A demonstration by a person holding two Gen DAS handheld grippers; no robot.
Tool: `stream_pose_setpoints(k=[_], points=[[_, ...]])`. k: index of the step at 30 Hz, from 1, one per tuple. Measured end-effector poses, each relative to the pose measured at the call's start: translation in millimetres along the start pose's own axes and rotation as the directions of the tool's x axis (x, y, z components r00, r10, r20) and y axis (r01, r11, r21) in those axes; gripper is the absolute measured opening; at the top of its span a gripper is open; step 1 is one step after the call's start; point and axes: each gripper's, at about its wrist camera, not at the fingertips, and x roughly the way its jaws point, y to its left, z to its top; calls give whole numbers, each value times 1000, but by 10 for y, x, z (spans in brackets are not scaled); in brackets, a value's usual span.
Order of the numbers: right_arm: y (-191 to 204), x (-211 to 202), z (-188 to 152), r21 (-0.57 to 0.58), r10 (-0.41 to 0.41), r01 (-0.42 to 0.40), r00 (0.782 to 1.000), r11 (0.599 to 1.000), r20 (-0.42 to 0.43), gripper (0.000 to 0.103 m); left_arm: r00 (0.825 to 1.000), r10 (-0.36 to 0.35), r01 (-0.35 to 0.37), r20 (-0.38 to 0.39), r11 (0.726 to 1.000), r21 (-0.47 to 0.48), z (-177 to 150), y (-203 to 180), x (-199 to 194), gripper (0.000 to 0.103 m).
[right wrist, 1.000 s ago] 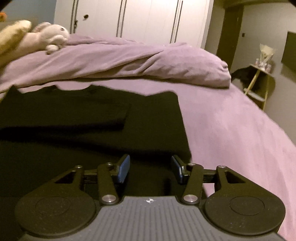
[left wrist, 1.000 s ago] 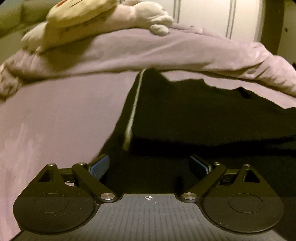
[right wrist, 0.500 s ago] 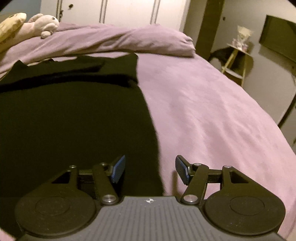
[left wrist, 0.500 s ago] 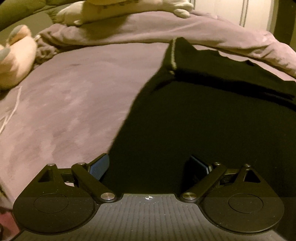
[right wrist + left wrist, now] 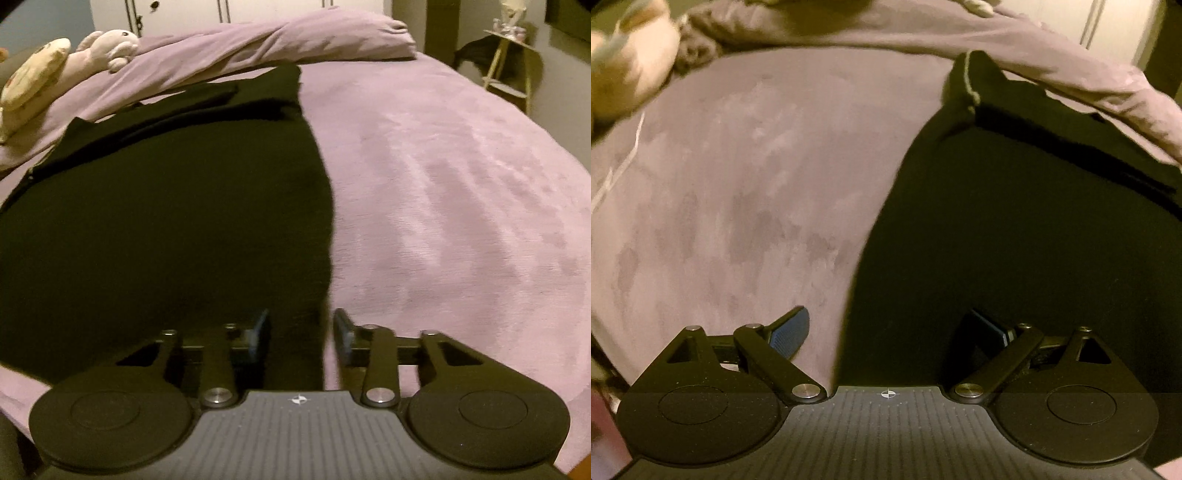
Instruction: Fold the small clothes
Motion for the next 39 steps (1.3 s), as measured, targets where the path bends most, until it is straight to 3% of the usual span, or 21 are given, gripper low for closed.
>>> stream_pose_setpoints(k=[4,11,13,14,15,16,17,18,19,24,27,29,33,37,38,39], points=[[22,20,7,-10,9,-9,1000,1000,-15,19,999,-31,31,-16,999,-38,-2,105,-10,86],[1,46,74,-14,51,-52,996,999,-67,22,984,-120,133,-134,986,96,10,126,-47,84],[26,46,69,-44,51,-54,996,998,-69,22,978,-135,158,-160,977,141,-24,94,-65,78],[36,45,71,-55,53,-57,996,997,-68,18,975,-144,171,-171,973,155,-34,81,-70,69],[47,37,74,-62,62,-66,996,996,-69,15,972,-155,185,-179,969,162,-42,70,-73,52],[54,27,80,-66,68,-72,995,995,-67,13,966,-176,208,-190,964,163,-38,65,-80,42],[64,7,99,-69,74,-79,995,995,-65,12,961,-196,227,-198,962,152,-22,75,-90,22],[73,-12,128,-61,93,-97,994,993,-63,11,957,-209,239,-203,962,136,-7,84,-97,13],[65,-40,160,-47,125,-128,991,991,-57,11,950,-235,262,-206,958,116,27,97,-121,13],[35,-241,487,43,264,-266,963,963,50,10,902,-408,415,-138,910,20,276,132,-390,11],[25,-264,807,89,293,-306,947,948,130,10,876,-482,481,-32,876,-39,599,139,-519,11],[22,-219,1047,117,285,-308,942,944,177,10,869,-494,495,31,867,-64,818,130,-535,11],[80,-29,1507,150,197,-241,945,959,261,10,885,-446,462,132,878,-129,1202,94,-413,11],[118,281,1826,210,49,-115,954,971,297,10,926,-337,369,168,902,-225,1479,64,-134,12],[122,369,1880,226,17,-86,956,970,292,10,937,-307,341,169,910,-235,1530,52,-43,13],[127,420,1886,236,-19,-50,959,970,283,11,946,-277,311,170,921,-233,1551,10,-3,26]])
